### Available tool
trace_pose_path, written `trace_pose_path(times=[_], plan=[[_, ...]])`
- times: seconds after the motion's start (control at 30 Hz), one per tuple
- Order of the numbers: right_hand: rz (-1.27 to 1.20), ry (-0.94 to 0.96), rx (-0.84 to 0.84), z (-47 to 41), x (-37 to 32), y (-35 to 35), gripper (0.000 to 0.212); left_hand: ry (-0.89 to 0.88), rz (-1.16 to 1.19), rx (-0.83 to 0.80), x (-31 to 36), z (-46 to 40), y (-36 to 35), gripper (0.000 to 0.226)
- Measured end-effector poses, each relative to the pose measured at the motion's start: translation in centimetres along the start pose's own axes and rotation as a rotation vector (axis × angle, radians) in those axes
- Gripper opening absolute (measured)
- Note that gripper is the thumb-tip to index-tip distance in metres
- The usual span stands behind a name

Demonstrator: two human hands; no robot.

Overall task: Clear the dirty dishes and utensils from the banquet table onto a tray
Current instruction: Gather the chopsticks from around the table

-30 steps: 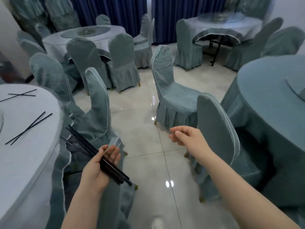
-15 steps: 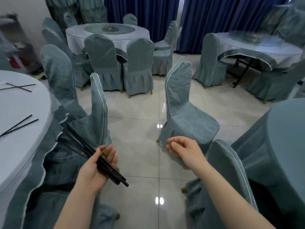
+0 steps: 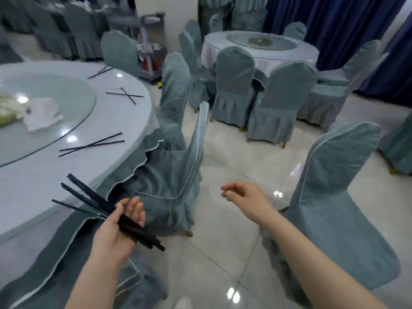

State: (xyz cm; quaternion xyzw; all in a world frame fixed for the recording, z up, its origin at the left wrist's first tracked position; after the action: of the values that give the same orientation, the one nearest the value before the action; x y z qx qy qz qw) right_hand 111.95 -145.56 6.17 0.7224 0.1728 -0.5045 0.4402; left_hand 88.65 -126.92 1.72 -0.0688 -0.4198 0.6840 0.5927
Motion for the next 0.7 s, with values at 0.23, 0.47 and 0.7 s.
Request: trace_pose_path(times=[0.23, 0.47, 0.7], plan=[[-0.048, 0.077, -0.103, -12.5, -0.1, -4.4, 0.020, -0.087, 0.137, 0.034, 5.8, -5.8, -1.3, 0.023], [-0.086, 0.122, -0.257, -20.9, -0.3, -10.3, 0.021, -0.190, 0.261, 0.118, 11.5, -8.4, -1.2, 0.024], [-0.120, 0.158, -0.519, -29.8, 0.4, -17.3, 0.023, -0.289, 0.434, 0.247, 14.3, -10.0, 1.2, 0.024]])
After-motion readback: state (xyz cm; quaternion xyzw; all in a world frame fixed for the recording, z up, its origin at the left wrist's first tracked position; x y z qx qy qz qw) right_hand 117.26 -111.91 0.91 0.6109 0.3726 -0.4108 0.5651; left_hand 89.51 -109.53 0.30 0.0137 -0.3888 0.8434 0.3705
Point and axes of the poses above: each hand's wrist, its own z-axis away from the middle knuckle, its own y-axis out of the back of the hand, x = y × z, the point moved 3 cm from there along -z, towards the middle knuckle, and after that the axes turned 15 degrees about y, right-handed, at the moved point
